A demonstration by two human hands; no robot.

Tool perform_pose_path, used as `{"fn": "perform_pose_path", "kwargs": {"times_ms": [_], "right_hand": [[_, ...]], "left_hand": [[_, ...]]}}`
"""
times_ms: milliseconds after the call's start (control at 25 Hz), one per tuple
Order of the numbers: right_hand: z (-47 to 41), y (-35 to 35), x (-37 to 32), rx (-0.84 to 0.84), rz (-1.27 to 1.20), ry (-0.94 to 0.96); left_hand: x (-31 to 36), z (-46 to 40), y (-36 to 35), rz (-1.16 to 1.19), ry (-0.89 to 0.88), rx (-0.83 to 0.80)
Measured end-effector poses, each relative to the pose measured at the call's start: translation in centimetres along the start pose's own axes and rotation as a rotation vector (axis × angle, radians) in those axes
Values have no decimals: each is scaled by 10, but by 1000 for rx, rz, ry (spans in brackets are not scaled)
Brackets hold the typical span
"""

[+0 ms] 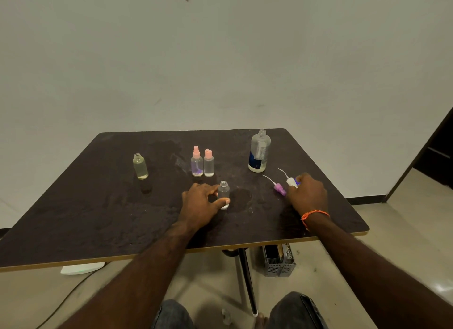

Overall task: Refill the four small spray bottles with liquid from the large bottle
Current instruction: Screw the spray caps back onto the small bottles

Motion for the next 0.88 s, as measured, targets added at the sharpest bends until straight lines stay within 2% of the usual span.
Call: {"fn": "perform_pose_path", "kwargs": {"times_ms": [240, 520, 880], "right_hand": [[3, 3, -32, 95, -96, 129], [33, 10, -117, -9, -459, 401], [38, 26, -150, 38, -483, 572]], "left_hand": [[0, -2, -2, -17, -3, -27], [0, -2, -2, 43, 1, -31], [-12, -4, -15, 81, 65, -96]]}}
Point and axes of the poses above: each hand's wrist, its own z-axis away from the middle knuckle, its own y-axis out of the back of the hand, x = y × z, the point moved 7 cm from there along -z, towards the middle knuckle, and after that the axes turned 4 degrees about x, right-handed, at the moved point
